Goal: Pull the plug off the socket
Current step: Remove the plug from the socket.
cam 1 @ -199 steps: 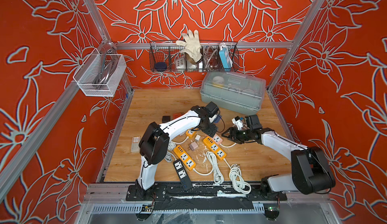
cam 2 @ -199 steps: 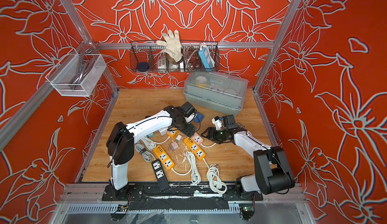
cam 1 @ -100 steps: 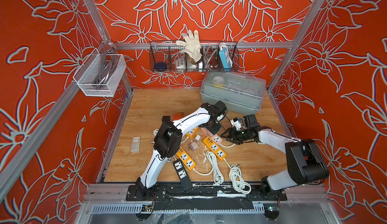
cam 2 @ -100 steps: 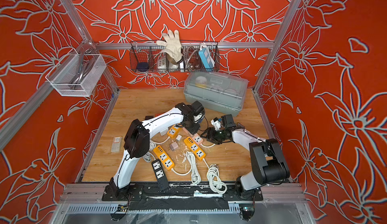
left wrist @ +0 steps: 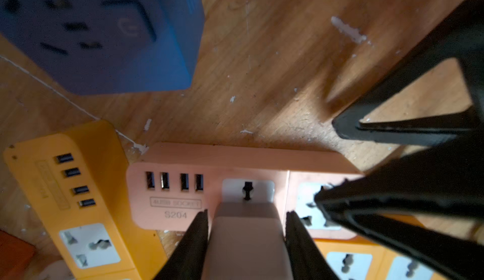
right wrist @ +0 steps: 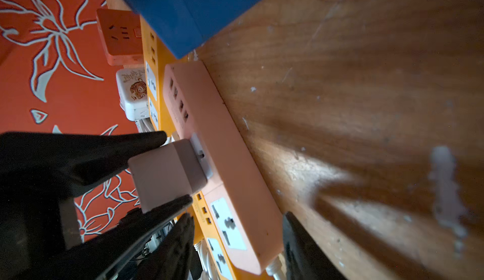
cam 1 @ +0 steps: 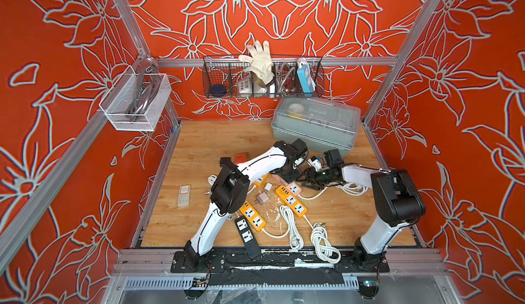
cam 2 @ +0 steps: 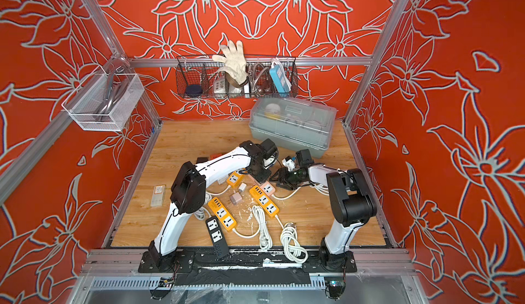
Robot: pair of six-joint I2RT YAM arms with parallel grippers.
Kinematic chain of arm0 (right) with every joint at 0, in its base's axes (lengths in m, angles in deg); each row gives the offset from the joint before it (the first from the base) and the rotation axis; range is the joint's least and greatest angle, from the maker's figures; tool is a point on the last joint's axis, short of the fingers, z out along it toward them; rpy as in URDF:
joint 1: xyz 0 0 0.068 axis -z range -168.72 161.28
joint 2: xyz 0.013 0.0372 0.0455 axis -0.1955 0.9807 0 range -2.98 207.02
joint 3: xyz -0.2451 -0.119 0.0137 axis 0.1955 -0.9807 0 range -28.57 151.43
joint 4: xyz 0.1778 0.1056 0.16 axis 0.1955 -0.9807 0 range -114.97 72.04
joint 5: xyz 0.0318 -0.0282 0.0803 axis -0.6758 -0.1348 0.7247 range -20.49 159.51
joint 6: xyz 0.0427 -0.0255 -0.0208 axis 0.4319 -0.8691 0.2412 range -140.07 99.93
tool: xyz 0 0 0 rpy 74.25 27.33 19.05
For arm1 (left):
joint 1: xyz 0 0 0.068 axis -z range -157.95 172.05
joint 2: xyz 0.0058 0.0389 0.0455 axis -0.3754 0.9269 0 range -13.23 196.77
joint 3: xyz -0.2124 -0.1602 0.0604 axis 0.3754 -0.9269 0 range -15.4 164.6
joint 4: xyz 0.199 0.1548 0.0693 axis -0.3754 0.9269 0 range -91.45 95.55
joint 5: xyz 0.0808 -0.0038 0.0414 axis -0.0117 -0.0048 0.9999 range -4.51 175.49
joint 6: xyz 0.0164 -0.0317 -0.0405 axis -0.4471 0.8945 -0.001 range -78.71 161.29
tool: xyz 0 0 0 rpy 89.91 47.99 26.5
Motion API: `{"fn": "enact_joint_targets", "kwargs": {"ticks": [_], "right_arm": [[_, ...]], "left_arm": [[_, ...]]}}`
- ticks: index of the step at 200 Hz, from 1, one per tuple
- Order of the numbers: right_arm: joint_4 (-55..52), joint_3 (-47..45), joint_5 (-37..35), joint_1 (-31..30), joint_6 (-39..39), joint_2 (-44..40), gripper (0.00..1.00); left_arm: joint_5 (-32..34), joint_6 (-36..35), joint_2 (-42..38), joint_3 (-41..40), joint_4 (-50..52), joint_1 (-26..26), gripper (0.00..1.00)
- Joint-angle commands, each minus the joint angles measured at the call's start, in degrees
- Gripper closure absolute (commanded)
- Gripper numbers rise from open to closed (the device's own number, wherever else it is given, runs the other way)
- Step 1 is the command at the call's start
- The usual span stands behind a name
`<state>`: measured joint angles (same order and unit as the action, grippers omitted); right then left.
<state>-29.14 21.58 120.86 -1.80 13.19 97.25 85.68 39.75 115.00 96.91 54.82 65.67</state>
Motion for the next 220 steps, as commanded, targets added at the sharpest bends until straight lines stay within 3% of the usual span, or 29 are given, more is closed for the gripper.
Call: {"fn": "enact_joint_targets", "kwargs": {"ticks": [1,48,113,159,182,220], "right_arm": [[-2.1,1.7,1.3,-0.1,-1.6,2.2,0.45],[-8.4,4.7,-1.2,-2.4,-5.5,7.8,0.53],[-17.6,6.5,-14.9,-3.4,-10.3,11.1,0.65],[-18.2,5.6,-18.6,-3.5,-10.9,12.7,0.69],[-18.4,5.7,-19.1,-3.5,-11.2,12.8,0.7],[-18.6,6.0,-18.7,-3.5,-11.1,12.3,0.71]], "left_arm": [[-0.7,-0.8,-2.2,-2.5,-1.4,0.1,0.63],[-4.2,-3.3,-4.6,-5.2,-5.8,0.1,0.64],[-7.7,-2.4,-6.7,-4.5,-6.3,-1.1,0.65],[-10.6,-0.9,-10.3,-5.1,-7.4,-3.2,0.66],[-9.7,-1.8,-13.0,-7.6,-8.8,-3.3,0.66],[-4.0,-3.5,-20.7,-18.8,-16.7,-3.1,0.66]]}}
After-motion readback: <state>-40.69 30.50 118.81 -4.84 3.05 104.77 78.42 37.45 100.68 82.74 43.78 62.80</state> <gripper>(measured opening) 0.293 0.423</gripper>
